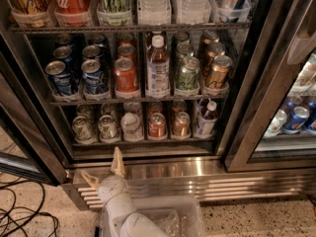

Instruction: Pick 7up can from bottom shelf of fridge

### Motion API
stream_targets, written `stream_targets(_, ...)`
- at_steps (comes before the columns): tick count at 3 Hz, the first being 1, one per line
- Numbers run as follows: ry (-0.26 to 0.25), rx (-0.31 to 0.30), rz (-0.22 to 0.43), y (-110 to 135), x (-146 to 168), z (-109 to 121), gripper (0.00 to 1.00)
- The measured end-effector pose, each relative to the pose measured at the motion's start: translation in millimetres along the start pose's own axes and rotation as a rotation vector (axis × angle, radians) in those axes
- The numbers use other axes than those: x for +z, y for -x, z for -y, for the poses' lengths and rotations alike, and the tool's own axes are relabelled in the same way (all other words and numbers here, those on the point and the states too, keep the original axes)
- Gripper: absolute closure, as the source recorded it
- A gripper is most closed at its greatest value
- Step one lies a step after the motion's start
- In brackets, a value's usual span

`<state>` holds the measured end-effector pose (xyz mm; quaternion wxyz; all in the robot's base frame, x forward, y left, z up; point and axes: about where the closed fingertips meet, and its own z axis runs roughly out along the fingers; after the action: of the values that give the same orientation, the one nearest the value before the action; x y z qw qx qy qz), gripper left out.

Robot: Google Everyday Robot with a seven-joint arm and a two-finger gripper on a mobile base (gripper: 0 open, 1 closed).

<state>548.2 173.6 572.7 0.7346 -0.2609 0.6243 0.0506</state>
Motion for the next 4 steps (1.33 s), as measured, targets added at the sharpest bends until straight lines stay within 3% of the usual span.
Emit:
stream_targets(1, -0.061, 0.029, 0.015, 4, 18, 17, 0.46)
stream_targets(3, -0.067, 0.035, 0.021, 4, 17, 17, 0.30)
stream_targets(4, -0.074, 0.087, 0.063, -1, 27, 6, 0.28)
